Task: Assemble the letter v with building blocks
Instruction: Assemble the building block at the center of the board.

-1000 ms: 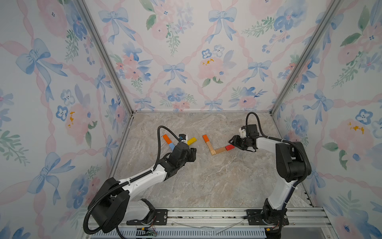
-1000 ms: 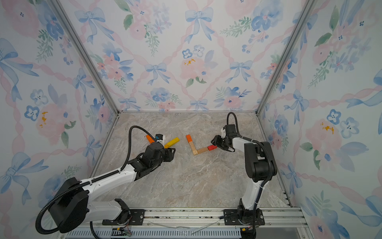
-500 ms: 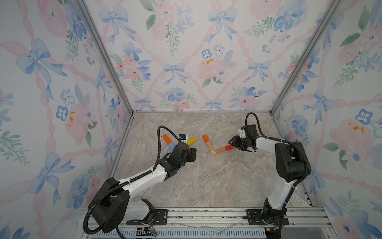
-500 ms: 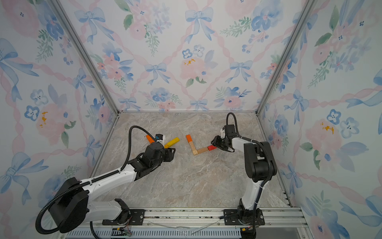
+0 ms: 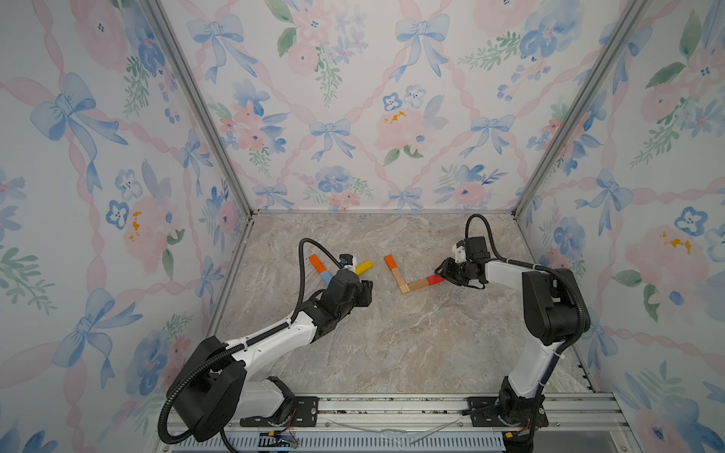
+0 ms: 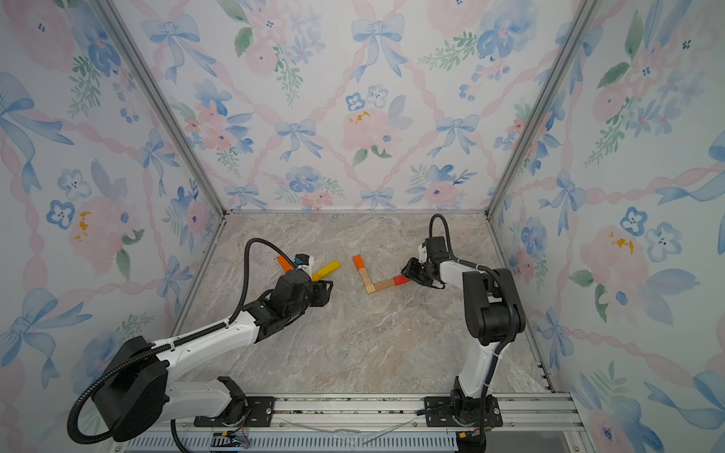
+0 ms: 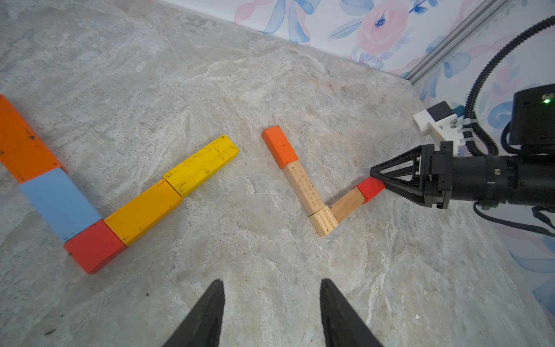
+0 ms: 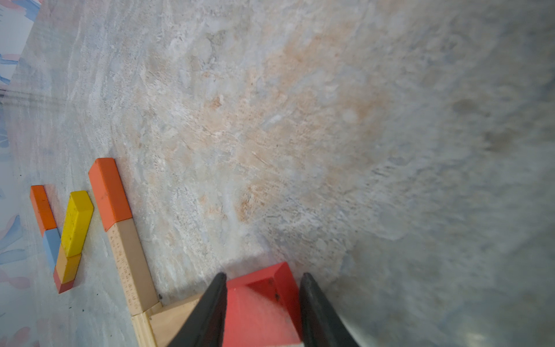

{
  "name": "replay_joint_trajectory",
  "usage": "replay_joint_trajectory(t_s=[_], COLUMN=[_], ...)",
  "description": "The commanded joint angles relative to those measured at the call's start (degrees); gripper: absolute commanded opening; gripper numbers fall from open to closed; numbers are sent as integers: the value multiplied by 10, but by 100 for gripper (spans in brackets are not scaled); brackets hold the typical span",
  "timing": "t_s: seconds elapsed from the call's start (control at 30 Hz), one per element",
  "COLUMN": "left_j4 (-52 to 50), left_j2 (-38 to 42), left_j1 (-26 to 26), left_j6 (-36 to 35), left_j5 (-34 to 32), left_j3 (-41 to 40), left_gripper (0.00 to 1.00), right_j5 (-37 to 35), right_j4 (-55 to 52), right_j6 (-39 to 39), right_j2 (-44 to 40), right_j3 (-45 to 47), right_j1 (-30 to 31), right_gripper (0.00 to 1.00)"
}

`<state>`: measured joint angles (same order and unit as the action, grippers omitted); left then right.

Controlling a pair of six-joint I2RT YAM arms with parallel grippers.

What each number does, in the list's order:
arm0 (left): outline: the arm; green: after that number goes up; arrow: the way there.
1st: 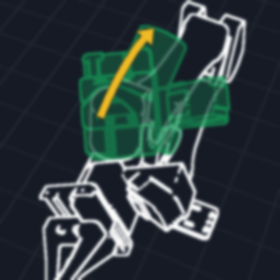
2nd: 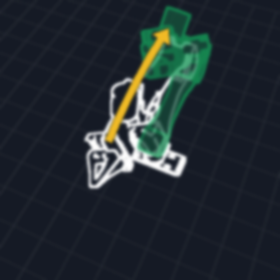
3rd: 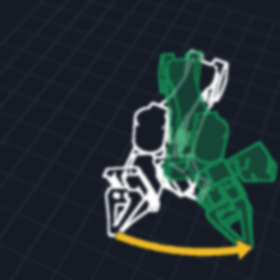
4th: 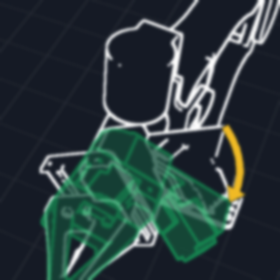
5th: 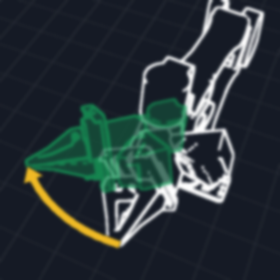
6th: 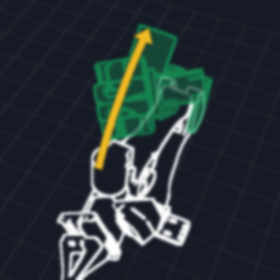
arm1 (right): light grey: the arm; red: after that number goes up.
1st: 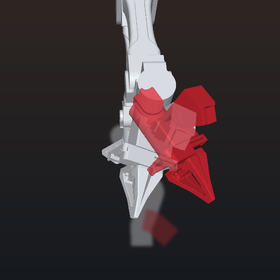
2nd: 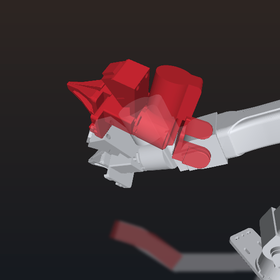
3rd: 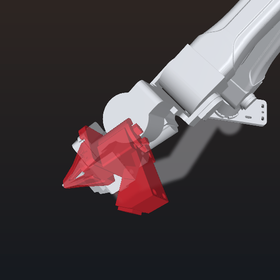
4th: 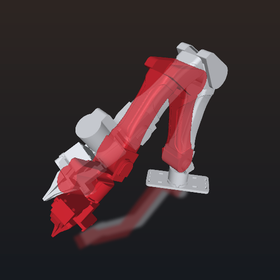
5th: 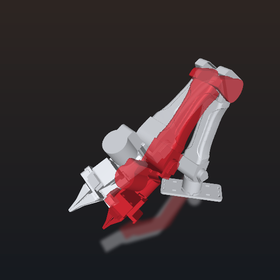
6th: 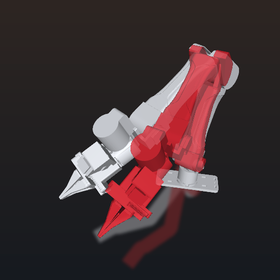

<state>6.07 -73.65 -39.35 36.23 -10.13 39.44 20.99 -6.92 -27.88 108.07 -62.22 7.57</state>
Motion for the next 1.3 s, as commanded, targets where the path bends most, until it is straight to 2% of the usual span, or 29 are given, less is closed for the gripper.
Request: replay_joint_trajectory(t_s=[0.0, 0.9, 0.97, 1.07, 1.27], left_j4=[-7, -7, -5, -2, 46], left_j2=[9, 6, 4, -8, -67], left_j1=[0, -1, 0, 0, 0], left_j6=[3, 0, 0, 2, 25], left_j5=[-8, -9, -5, 12, 109], left_j3=[3, 4, 4, 9, 21], left_gripper=[54, 53, 49, 38, 18], right_j5=[-3, -7, -8, -9, -10], right_j4=[-20, -28, -30, -33, -35], right_j6=[-1, 1, 2, 3, 5], right_j2=[-16, -12, -12, -12, -13], right_j3=[10, -1, -2, -4, -8], right_j1=[5, 5, 5, 5, 5], right_gripper=[42, 40, 40, 42, 44])
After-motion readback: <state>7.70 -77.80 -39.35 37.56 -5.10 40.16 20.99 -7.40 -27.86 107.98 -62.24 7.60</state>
